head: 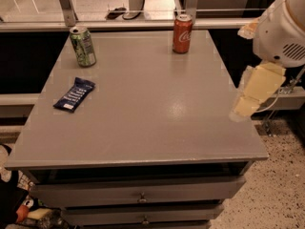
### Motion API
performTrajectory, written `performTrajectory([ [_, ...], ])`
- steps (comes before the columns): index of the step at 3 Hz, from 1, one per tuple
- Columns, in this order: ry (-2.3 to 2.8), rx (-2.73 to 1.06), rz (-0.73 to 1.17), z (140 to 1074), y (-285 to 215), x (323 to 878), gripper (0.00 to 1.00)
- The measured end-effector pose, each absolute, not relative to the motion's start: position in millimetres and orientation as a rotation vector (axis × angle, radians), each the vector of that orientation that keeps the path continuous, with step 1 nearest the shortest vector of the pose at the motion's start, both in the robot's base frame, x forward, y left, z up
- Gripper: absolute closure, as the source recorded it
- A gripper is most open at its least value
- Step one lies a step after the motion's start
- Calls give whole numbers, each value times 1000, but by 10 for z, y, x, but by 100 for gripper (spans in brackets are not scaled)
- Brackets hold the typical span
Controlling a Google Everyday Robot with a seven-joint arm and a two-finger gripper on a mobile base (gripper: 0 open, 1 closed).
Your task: Pick green can
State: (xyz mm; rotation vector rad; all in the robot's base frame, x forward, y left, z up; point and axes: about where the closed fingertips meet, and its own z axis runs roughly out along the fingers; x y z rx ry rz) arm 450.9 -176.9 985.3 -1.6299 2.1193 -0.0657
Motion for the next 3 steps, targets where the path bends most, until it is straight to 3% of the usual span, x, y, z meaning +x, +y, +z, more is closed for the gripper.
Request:
performTrajectory([
  [3,1966,-1449,85,9900,-1149,4716,0],
])
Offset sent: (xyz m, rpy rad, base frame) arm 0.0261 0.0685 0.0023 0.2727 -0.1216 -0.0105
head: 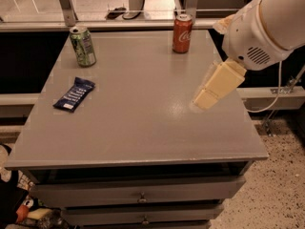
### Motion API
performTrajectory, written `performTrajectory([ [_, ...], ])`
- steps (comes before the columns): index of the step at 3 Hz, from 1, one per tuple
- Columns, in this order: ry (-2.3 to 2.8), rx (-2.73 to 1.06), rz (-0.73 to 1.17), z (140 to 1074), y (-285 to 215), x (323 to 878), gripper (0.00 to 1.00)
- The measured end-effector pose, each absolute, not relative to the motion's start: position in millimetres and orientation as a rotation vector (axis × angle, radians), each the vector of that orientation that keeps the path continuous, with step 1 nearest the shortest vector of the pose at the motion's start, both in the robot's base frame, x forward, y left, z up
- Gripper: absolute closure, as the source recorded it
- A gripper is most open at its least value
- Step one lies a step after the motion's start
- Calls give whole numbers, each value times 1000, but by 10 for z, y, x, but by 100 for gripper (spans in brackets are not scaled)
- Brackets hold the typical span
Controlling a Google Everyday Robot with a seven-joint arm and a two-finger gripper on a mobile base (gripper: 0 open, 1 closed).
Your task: Pick green can
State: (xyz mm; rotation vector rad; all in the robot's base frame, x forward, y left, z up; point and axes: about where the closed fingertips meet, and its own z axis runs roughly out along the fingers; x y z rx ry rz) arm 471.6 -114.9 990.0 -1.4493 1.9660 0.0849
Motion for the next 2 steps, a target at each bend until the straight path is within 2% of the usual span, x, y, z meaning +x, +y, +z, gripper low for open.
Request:
performTrajectory([
  [2,1937,-1419,107,9918,-1056,4775,0],
])
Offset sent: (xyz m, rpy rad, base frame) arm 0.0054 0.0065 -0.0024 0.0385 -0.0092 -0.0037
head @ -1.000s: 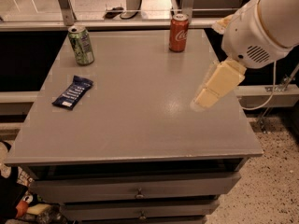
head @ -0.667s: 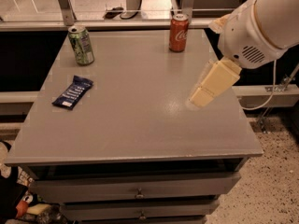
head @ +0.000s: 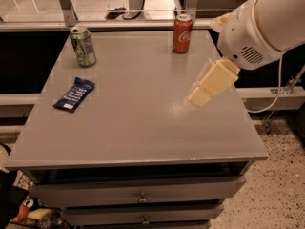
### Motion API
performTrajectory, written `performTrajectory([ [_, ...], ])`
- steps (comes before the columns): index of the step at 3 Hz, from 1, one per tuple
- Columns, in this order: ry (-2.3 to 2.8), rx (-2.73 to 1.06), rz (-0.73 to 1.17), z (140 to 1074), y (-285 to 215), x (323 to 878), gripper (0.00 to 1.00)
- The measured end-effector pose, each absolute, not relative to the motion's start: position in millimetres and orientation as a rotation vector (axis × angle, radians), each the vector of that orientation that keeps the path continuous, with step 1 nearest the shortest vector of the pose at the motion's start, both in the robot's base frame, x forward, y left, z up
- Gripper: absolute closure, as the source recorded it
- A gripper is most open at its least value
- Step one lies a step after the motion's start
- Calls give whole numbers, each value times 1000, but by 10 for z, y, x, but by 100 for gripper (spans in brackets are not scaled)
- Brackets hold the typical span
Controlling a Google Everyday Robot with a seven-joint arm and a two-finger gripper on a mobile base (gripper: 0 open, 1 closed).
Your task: Pick green can
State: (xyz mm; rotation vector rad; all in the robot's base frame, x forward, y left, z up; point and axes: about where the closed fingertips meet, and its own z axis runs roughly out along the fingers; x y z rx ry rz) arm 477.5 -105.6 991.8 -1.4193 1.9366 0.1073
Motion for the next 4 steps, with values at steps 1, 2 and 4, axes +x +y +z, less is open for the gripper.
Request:
performTrajectory([
  [1,1915,-1397,115,9937,-1042,4885,0],
  [2,1852,-1361,140,9956,-912,5207,0],
  [4,1698,-1222,334,9785,-193,6077,0],
])
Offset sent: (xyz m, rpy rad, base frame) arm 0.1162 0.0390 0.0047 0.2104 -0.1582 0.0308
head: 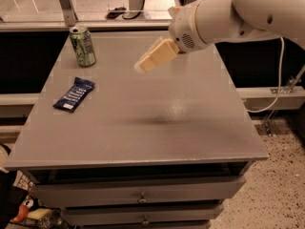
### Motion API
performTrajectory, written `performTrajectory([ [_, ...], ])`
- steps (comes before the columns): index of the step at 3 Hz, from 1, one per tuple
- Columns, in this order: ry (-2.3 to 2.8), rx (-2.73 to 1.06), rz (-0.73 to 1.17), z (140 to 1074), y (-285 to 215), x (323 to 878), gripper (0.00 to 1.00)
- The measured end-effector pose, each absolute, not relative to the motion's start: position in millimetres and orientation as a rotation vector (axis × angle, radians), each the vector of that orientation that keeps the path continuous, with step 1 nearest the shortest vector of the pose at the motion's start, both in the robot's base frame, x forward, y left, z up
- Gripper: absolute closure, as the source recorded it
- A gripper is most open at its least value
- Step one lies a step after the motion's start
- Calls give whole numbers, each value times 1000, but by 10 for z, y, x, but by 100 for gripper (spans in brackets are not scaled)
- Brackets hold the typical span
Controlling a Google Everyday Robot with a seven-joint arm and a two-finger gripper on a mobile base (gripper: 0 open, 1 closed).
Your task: Pick green can
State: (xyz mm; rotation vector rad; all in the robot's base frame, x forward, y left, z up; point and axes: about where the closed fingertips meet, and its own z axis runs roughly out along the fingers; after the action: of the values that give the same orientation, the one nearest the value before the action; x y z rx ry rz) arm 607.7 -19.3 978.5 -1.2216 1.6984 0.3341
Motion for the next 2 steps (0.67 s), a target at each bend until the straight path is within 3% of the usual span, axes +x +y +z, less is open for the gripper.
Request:
performTrajectory([
  [2,1625,-1170,512,9621,542,6318,0],
])
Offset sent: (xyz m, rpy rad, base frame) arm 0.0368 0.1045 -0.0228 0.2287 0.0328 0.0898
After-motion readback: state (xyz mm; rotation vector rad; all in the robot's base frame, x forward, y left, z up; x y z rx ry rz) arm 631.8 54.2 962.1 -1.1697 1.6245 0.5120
